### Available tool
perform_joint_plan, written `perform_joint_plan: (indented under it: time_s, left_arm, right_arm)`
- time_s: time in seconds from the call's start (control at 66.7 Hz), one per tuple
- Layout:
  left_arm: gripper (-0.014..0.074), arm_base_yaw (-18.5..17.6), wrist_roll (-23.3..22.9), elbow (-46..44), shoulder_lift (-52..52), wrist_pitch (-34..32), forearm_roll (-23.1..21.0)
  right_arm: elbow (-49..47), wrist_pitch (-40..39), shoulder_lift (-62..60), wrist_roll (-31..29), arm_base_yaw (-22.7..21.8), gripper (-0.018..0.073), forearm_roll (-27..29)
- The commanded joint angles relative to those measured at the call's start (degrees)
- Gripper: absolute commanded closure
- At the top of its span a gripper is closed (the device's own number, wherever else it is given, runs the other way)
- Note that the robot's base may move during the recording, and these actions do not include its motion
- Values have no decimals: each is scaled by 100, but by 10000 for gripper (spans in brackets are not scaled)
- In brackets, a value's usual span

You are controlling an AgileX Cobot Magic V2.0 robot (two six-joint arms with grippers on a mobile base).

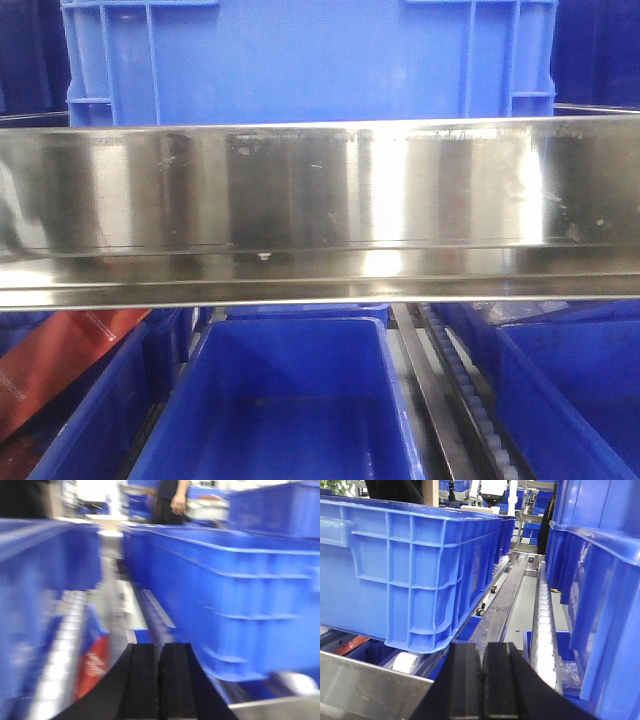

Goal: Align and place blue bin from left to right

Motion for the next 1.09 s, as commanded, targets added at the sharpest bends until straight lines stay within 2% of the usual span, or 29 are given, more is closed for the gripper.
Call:
perform_joint_plan:
  time_s: [0.0,0.105,0.285,0.345,0.39,1.079]
  left_arm:
    - [707,348,378,283,-230,-323,-328]
    - [707,656,471,1016,-580,-903,-339]
    - [707,660,471,2226,-1065,-1740,-339]
    - [707,660,471,2360,-1141,-2117,-339]
    - [707,660,471,2360,-1141,-1660,-339]
    - [707,674,471,2360,-1141,-1802,-339]
  right_arm:
    - [18,-163,-22,-64,-3,628,-65]
    - [18,-163,-22,-64,-3,628,-65]
    - [18,-163,-22,-64,-3,628,-65]
    - [18,-163,-22,-64,-3,628,-65]
    - [18,-163,-22,-64,-3,628,-65]
    - [18,-150,-22,-64,-3,628,-65]
